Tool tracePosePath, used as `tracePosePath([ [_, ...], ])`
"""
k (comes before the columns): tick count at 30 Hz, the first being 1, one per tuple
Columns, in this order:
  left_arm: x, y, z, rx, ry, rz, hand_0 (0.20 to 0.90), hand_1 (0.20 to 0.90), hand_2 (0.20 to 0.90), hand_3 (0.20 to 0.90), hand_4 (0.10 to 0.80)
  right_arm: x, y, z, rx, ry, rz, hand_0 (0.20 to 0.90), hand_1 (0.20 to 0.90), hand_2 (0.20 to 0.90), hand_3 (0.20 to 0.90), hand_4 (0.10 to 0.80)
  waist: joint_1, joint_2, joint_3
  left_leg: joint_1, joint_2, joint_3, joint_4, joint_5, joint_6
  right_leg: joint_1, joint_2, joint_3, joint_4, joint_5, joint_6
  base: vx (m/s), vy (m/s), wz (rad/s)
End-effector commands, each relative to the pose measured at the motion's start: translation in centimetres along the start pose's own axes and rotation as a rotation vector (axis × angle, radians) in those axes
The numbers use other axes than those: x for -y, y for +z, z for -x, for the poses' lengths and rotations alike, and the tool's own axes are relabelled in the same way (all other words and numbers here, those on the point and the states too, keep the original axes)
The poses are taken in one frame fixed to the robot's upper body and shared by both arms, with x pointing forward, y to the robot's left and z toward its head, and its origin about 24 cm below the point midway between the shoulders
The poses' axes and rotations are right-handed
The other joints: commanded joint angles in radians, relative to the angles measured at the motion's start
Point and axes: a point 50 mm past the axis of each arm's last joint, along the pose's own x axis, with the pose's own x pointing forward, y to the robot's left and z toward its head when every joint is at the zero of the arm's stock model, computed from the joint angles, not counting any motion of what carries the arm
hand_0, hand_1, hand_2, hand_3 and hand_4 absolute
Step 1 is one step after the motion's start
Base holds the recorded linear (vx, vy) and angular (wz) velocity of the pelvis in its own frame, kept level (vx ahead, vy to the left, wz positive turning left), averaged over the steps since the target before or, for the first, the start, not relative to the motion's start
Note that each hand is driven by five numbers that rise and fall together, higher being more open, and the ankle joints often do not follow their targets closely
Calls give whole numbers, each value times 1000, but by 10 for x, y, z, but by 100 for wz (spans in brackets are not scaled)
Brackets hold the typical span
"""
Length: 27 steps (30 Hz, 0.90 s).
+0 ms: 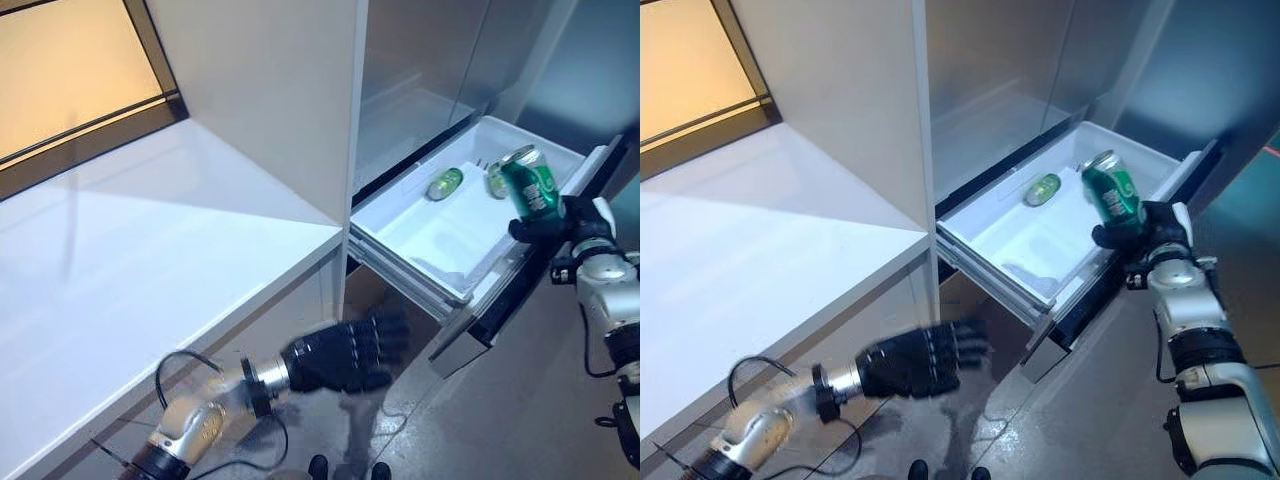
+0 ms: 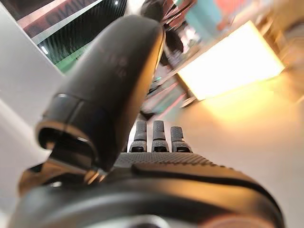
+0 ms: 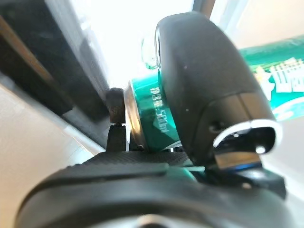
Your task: Put drinks into fridge and close the fridge
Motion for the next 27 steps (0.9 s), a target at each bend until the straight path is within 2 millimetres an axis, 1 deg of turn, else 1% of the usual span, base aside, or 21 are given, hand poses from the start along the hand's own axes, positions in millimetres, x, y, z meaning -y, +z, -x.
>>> tracePosePath([
  [1, 11, 1, -2, 21, -98, -80, 900, 900, 900, 900, 800, 79, 154, 18, 562, -259, -74, 300, 300, 300, 200, 100, 71, -28, -32, -105, -3, 6, 127, -99, 3, -158, 46, -8, 236, -96, -46, -196, -55, 35],
  [2, 6, -4, 0, -1, -65, -98, 900, 900, 900, 900, 800, 80, 157, 18, 569, -263, -68, 300, 300, 300, 200, 100, 75, -26, -19, -115, -2, 5, 129, -96, 2, -166, 47, -10, 239, -96, -47, -138, -53, 23],
  [4, -8, -16, 6, -32, 56, -138, 900, 900, 900, 900, 800, 81, 163, 19, 583, -266, -38, 300, 300, 300, 200, 100, 82, -21, 0, -134, 2, 3, 132, -89, 0, -184, 50, -16, 247, -96, -50, -61, -58, 10],
  [5, -19, -26, 12, -60, 134, -148, 900, 900, 900, 900, 800, 79, 165, 18, 583, -265, -21, 300, 300, 300, 200, 100, 86, -21, 12, -146, 3, 2, 136, -86, -1, -193, 51, -20, 251, -96, -51, -23, -70, 7],
  [7, -36, -34, 23, -102, 277, -222, 900, 900, 900, 900, 800, 78, 167, 19, 580, -269, 17, 300, 300, 300, 200, 100, 95, -24, 32, -170, 5, -2, 150, -83, -3, -206, 51, -28, 259, -98, -54, -28, -80, 12],
  [8, -45, -41, 30, -133, 360, -266, 900, 900, 900, 900, 800, 77, 170, 19, 576, -266, 32, 300, 300, 300, 200, 100, 99, -28, 44, -189, 4, -5, 159, -81, -5, -217, 53, -31, 264, -99, -57, -39, -74, 23],
  [10, -62, -50, 46, -153, 500, -296, 900, 900, 900, 900, 800, 75, 171, 19, 567, -264, 65, 300, 300, 300, 200, 100, 107, -30, 64, -221, 5, -12, 179, -75, -7, -239, 54, -37, 278, -98, -62, -57, -64, 19],
  [12, -79, -56, 65, -185, 668, -315, 900, 900, 900, 900, 800, 71, 174, 19, 552, -254, 93, 300, 300, 300, 200, 100, 118, -35, 83, -255, 4, -21, 200, -70, -9, -264, 54, -48, 295, -99, -65, -77, -101, 7],
  [13, -90, -61, 83, -231, 772, -312, 900, 900, 900, 900, 800, 68, 173, 17, 520, -247, 109, 300, 300, 300, 200, 100, 132, -41, 104, -292, 5, -29, 226, -68, -12, -287, 51, -62, 311, -97, -68, -102, -141, 11],
  [14, -95, -62, 91, -264, 819, -336, 900, 900, 900, 900, 800, 68, 172, 16, 495, -238, 114, 300, 300, 300, 200, 100, 139, -43, 114, -310, 4, -35, 238, -66, -14, -300, 49, -70, 318, -94, -68, -90, -115, 15],
  [15, -95, -62, 93, -266, 827, -335, 900, 900, 900, 900, 800, 68, 172, 17, 495, -239, 114, 300, 300, 300, 200, 100, 140, -44, 115, -316, 4, -36, 242, -66, -14, -304, 48, -72, 319, -94, -68, -68, -82, 19],
  [17, -103, -68, 114, -320, 929, -332, 900, 900, 900, 900, 800, 69, 170, 14, 434, -220, 119, 300, 300, 300, 200, 100, 156, -47, 141, -353, 3, -40, 272, -69, -18, -328, 44, -86, 334, -90, -70, -76, -85, 27],
  [19, -108, -69, 127, -342, 1011, -330, 900, 900, 900, 900, 800, 68, 167, 11, 382, -210, 128, 300, 300, 300, 200, 100, 162, -44, 156, -382, 0, -44, 290, -65, -19, -350, 37, -98, 344, -84, -72, -83, -43, 16],
  [21, -113, -72, 145, -314, 1118, -233, 900, 900, 900, 900, 800, 69, 157, 5, 284, -193, 148, 300, 300, 300, 200, 100, 172, -39, 177, -413, -5, -44, 314, -62, -19, -371, 28, -114, 353, -76, -74, -86, -30, 9],
  [22, -114, -71, 147, -303, 1139, -217, 900, 900, 900, 900, 800, 69, 155, 4, 269, -194, 149, 300, 300, 300, 200, 100, 175, -38, 181, -420, -6, -45, 319, -63, -19, -374, 26, -118, 354, -75, -75, -70, -34, 12],
  [24, -116, -71, 156, -282, 1186, -165, 900, 900, 900, 900, 800, 71, 143, 0, 183, -187, 147, 300, 300, 300, 200, 100, 182, -35, 196, -445, -11, -43, 349, -65, -18, -388, 17, -132, 369, -72, -76, -51, -24, 12],
  [27, -116, -69, 161, -250, 1203, -140, 900, 900, 900, 900, 800, 75, 128, -4, 86, -176, 158, 300, 300, 300, 200, 100, 186, -26, 208, -462, -13, -39, 365, -63, -16, -405, 11, -141, 389, -72, -78, -39, 1, 6],
])
